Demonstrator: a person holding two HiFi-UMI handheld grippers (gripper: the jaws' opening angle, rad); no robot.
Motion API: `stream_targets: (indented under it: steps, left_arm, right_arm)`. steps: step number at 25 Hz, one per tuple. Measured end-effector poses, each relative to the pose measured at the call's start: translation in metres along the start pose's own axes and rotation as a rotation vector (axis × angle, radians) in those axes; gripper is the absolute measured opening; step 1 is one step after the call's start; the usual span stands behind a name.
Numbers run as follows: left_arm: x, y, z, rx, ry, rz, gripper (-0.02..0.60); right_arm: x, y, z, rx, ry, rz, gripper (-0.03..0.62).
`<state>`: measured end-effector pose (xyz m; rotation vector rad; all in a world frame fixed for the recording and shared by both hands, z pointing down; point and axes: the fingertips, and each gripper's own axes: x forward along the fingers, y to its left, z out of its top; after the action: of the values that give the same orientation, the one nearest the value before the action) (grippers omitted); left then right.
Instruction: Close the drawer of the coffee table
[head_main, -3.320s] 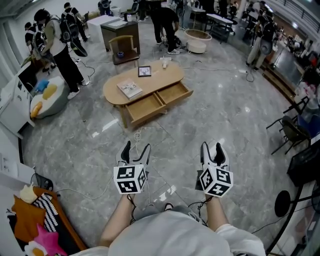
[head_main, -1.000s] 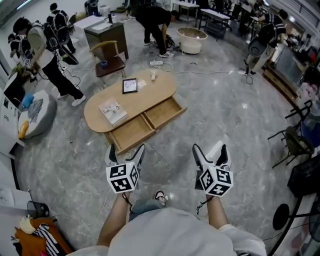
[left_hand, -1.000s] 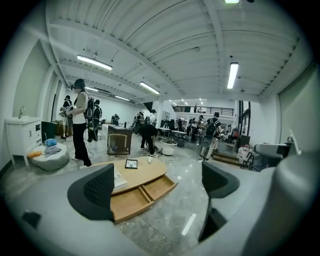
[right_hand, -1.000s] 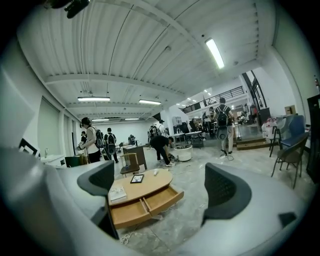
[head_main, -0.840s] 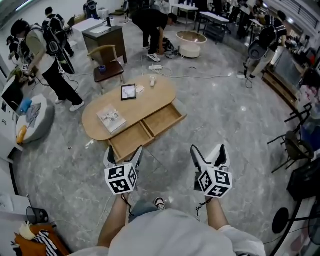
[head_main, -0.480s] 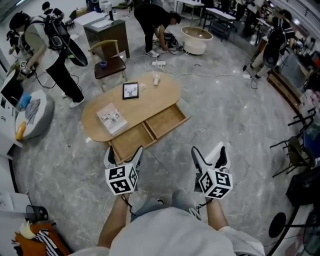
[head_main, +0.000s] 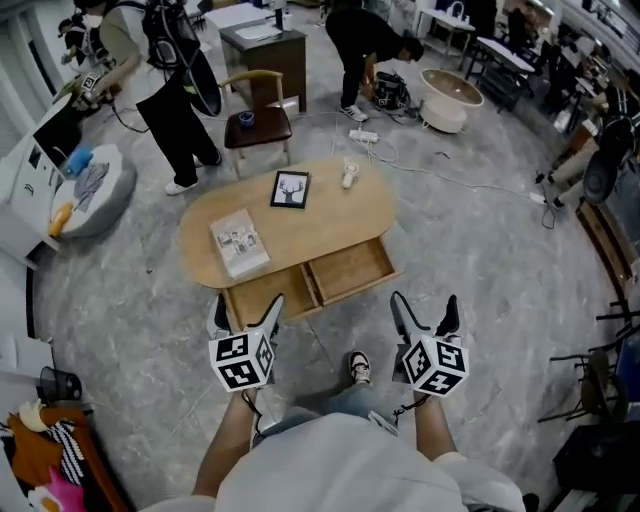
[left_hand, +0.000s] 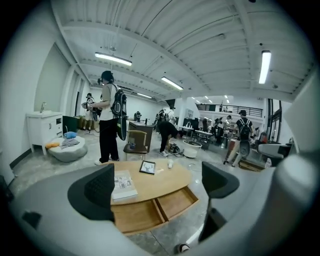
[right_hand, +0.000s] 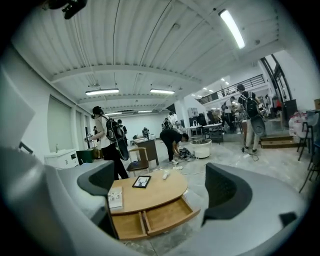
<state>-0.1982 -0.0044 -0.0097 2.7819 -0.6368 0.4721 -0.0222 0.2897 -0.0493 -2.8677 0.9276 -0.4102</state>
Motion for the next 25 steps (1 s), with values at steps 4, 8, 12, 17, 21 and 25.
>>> stream_targets:
  steps: [4,8,12,17,21,25]
  left_arm:
    - [0.032,-0.005,0.010,-0.044,-0.012,0.107,0.540]
    - [0.064,-0.022,0.023,-0.080,-0.034,0.197,0.540]
    - [0.083,-0.036,0.029,-0.112,-0.043,0.318,0.540]
    - [0.080,-0.015,0.026,-0.152,-0.036,0.436,0.540]
    - [0.084,-0.005,0.020,-0.151,-0.021,0.469,0.540]
    - [0.097,0.004,0.020,-0.164,-0.021,0.464,0.540]
  right_arm:
    - [0.076,-0.011,0.021,-0.035,0.024,0.110,0.568]
    - [0.142,-0.028,0.037,-0.074,0.054,0.209,0.568]
    - [0.209,-0.038,0.049,-0.093,0.089,0.323,0.568]
    - [0.257,-0.014,0.046,-0.128,0.120,0.396,0.568]
    - [0.280,0.001,0.039,-0.122,0.138,0.410,0.568]
    - [0.288,0.019,0.036,-0.125,0.138,0.429,0.568]
